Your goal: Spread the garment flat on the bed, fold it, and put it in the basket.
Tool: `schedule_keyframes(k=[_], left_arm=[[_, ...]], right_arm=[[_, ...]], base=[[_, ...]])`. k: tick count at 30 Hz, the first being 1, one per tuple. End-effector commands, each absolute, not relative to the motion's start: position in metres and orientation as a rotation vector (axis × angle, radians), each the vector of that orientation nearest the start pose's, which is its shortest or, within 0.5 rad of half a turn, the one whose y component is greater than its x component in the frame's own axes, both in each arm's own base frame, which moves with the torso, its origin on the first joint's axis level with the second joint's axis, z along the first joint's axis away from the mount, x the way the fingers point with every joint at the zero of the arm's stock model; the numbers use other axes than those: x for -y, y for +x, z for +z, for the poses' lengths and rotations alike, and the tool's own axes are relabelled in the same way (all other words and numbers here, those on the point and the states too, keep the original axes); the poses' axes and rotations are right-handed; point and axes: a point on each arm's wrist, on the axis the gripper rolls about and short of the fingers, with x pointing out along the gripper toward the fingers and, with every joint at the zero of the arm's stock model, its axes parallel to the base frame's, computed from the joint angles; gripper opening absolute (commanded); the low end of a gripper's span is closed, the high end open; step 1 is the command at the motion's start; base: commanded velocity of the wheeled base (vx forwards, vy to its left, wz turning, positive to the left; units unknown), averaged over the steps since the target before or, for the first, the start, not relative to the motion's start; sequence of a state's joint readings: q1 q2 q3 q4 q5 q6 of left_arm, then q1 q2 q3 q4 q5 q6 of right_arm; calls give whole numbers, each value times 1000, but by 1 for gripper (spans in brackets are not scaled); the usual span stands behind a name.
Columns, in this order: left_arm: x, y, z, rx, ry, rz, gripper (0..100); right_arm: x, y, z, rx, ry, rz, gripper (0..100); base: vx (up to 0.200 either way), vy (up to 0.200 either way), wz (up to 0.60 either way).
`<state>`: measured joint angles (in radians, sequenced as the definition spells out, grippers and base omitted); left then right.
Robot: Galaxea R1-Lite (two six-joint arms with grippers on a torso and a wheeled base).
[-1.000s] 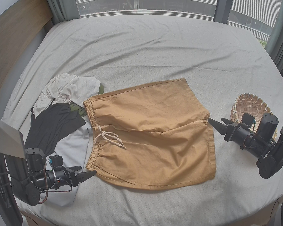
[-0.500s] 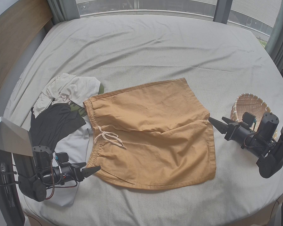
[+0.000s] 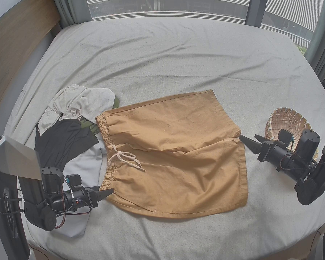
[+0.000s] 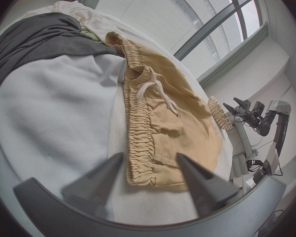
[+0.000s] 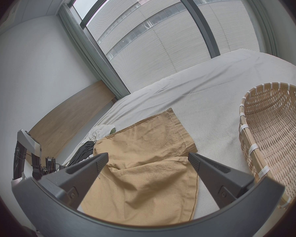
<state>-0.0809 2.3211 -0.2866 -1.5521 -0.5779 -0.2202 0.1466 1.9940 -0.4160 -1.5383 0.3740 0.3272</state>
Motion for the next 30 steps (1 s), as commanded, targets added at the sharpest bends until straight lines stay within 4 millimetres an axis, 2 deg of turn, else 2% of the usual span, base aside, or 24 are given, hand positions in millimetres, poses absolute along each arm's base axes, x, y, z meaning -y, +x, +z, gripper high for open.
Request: schedule_keyframes(k=[1,10,20,21,26,30], left_arm=[[34,279,-16,-545,-329,-589,0],[33,277,-17,-554,-338,-591,0],[34,273,-18,-570,-339,-595,0],[35,270,-17,-578,-342,-598,100],[35,252,-20,-643,-349,-594,100],[34,254,-20,-639,-348,-587,100]], right_arm=[[-52,293,92,-136,325,510,100],[-52,290,78,-195,324,500,100],[-53,290,77,-199,326,503,100],[-53,290,77,-199,326,503,100],[-53,290,77,-197,326,501,100],[-53,289,78,-196,325,503,100]], base=[[0,0,0],[0,0,0],[0,0,0],[0,0,0],[0,0,0],[0,0,0]])
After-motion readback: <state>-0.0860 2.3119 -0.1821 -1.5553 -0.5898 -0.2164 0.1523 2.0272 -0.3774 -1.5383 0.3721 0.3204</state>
